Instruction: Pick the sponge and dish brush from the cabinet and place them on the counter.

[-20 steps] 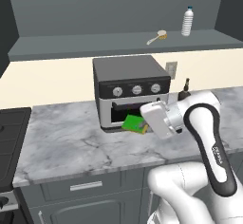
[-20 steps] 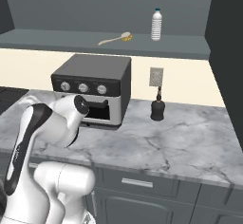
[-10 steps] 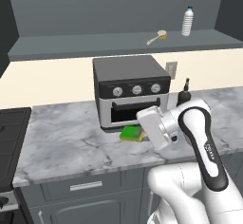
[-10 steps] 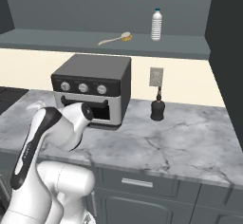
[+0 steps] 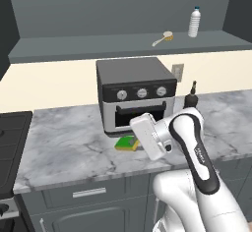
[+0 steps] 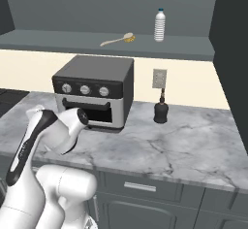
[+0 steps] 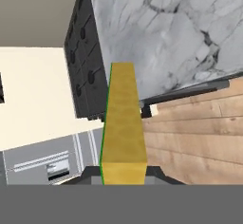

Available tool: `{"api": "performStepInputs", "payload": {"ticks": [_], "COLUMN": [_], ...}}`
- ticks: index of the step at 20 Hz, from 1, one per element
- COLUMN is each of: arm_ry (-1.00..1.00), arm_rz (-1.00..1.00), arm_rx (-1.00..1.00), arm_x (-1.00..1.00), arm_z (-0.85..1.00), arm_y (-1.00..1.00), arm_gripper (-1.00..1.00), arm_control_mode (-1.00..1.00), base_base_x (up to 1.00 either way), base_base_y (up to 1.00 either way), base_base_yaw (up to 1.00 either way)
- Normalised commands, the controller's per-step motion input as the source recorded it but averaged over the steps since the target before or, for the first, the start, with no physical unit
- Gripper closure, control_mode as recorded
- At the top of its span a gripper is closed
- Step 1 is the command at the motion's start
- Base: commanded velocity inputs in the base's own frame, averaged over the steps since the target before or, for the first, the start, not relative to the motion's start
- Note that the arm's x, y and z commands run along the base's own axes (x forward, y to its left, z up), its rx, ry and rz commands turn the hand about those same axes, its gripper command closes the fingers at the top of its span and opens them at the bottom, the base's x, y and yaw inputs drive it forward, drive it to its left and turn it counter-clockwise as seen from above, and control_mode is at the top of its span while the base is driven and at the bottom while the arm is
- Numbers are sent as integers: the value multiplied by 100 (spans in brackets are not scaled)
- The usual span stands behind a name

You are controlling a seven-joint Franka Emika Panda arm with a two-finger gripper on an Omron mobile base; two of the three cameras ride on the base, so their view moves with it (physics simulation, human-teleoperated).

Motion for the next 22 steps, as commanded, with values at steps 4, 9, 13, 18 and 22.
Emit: {"api": "performStepInputs", "payload": {"ticks": [4, 9, 13, 18, 22], "arm_ry": [10, 6, 0, 0, 0], "arm_rz": [-6, -3, -1, -2, -3], "arm_rx": [1, 1, 1, -1, -2], "arm_x": [18, 16, 12, 42, 45], "arm_z": [-33, -23, -4, -16, -25], "arm_y": [22, 10, 0, 0, 1], "arm_gripper": [100, 100, 100, 100, 100], "arm_control_mode": [-100, -100, -100, -100, -100], "base_base_x": [0, 0, 0, 0, 0], "base_base_y": [0, 0, 0, 0, 0], "base_base_yaw": [0, 0, 0, 0, 0]}}
